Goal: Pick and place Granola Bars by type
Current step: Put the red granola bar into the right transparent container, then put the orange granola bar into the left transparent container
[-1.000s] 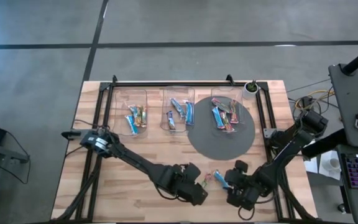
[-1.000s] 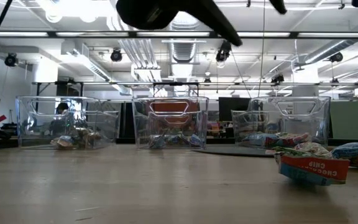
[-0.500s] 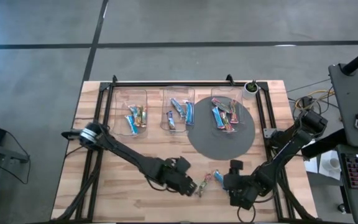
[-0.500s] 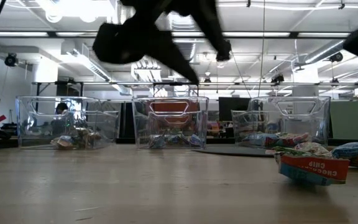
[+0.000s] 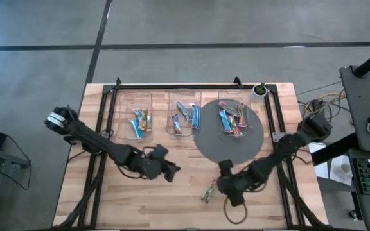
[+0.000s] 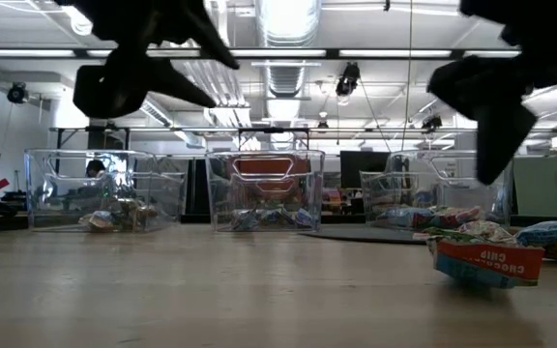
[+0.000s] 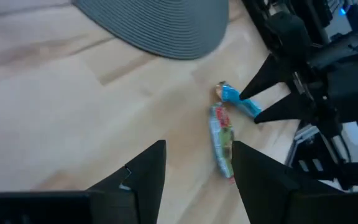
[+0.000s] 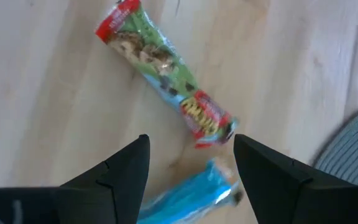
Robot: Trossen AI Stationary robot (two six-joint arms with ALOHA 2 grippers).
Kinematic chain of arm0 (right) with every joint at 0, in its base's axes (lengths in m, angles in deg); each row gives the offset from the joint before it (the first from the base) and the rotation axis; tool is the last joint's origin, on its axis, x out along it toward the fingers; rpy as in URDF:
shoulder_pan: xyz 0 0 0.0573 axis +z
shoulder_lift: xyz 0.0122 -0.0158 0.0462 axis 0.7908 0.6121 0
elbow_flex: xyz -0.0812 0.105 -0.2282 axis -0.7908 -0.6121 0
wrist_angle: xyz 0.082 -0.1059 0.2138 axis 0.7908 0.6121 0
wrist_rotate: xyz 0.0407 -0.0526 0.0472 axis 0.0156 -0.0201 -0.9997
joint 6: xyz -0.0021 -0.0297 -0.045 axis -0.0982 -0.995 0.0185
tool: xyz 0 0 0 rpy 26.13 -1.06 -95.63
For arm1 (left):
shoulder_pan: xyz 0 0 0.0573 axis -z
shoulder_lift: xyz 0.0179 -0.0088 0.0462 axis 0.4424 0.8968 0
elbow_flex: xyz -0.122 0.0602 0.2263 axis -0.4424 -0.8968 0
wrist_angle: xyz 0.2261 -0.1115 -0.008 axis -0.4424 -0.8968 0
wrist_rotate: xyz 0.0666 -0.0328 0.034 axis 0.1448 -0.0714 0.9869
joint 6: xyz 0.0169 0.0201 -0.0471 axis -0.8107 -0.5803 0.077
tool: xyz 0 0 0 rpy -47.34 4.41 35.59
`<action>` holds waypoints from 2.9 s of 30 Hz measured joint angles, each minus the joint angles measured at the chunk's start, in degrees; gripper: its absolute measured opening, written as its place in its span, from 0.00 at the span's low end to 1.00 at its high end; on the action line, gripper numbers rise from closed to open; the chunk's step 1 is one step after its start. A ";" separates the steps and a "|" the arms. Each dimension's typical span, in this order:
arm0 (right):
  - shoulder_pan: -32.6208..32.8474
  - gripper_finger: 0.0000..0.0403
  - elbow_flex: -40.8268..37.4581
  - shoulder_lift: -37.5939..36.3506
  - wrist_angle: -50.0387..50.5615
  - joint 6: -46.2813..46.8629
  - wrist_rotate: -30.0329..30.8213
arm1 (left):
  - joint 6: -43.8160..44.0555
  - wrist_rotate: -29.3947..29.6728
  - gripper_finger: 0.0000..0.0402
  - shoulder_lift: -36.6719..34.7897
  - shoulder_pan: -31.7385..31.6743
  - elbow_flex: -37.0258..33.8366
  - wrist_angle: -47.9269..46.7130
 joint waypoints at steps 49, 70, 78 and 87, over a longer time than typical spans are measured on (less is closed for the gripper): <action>-11.92 0.12 11.26 7.22 7.88 9.97 -12.84 | -3.49 -0.66 0.41 -6.56 0.09 -8.27 -2.17; -35.41 0.15 -12.89 -34.45 20.13 61.07 15.21 | -4.29 -0.64 0.41 -6.56 -0.74 -8.27 -2.00; -45.00 0.23 -18.05 -35.20 12.41 51.80 10.55 | -3.56 -0.64 0.41 -6.56 -0.74 -8.27 -1.63; -42.86 0.47 -14.25 -34.96 11.69 45.13 10.20 | -3.13 -0.67 0.41 -6.56 -0.69 -8.27 -1.64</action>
